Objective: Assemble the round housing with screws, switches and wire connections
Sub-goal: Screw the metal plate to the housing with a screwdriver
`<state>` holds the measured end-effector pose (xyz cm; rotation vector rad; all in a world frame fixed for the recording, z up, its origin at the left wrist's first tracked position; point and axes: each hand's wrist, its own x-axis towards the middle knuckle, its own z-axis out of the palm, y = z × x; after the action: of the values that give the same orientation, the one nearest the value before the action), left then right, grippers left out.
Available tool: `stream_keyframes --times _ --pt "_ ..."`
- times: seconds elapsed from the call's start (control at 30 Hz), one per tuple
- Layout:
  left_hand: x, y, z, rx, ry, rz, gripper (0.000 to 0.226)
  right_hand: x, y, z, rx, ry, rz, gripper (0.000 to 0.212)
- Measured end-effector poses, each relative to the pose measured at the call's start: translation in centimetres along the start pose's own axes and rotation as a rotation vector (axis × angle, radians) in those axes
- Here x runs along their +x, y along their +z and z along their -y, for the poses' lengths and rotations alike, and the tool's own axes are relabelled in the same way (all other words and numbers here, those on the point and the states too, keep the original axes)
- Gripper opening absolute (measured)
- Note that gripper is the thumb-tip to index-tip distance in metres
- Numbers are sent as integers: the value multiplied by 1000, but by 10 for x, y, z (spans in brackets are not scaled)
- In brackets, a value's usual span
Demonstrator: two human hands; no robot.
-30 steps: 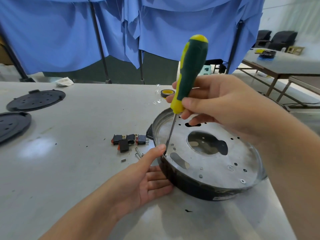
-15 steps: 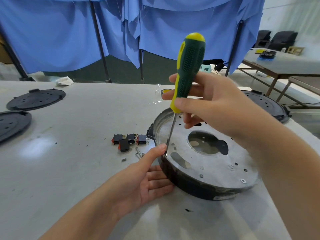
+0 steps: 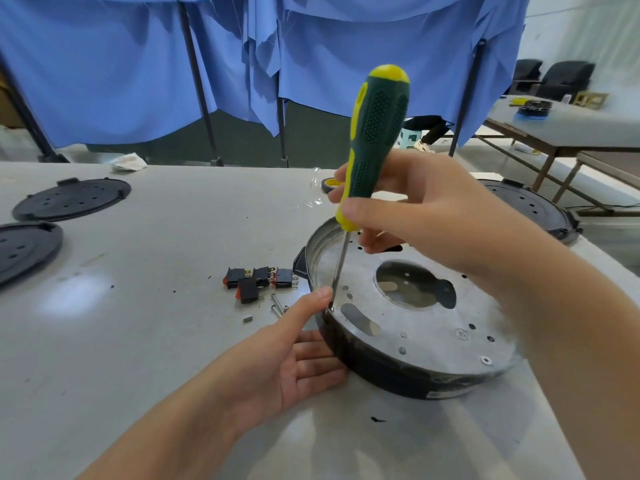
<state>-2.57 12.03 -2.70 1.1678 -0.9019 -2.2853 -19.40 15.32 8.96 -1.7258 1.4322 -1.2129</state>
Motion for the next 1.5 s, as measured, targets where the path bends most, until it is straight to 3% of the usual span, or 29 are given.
stream_keyframes --times 0.1,0.3,0.47,0.6,0.67,0.8,0.9,0.97,1.07,1.17,1.23,1.43,1.5 --pt "0 0 0 -3 -1 -2 90 -2 -5 1 43 -17 87 19" --pt "0 0 1 -5 -3 1 87 0 9 -3 -202 -143 -123 23" --pt "-1 0 0 15 -4 12 86 0 14 -7 -373 -170 -295 50" --pt "-2 0 0 24 -5 19 85 1 15 -9 -472 -131 -338 45" --pt "-3 0 1 28 0 17 85 3 13 -7 -296 -104 -250 37" --pt "-2 0 1 25 7 -4 83 5 9 -4 119 -46 -12 43" --pt "-1 1 0 22 2 -7 83 11 4 -1 480 -51 -79 48" --pt "-2 2 0 25 9 -3 83 14 1 2 552 -88 -150 70" --pt "-3 2 -1 32 6 5 84 14 2 5 325 -182 -179 81" --pt "-2 2 -1 16 -7 1 84 17 -2 10 -3 -315 -210 70" --pt "-1 1 0 12 -7 2 83 19 -9 18 -198 -363 -145 58" --pt "-1 0 -1 11 -7 -5 80 25 -44 53 -603 -154 193 48" --pt "0 1 -1 11 -2 -18 82 25 -46 70 -758 -176 216 30"
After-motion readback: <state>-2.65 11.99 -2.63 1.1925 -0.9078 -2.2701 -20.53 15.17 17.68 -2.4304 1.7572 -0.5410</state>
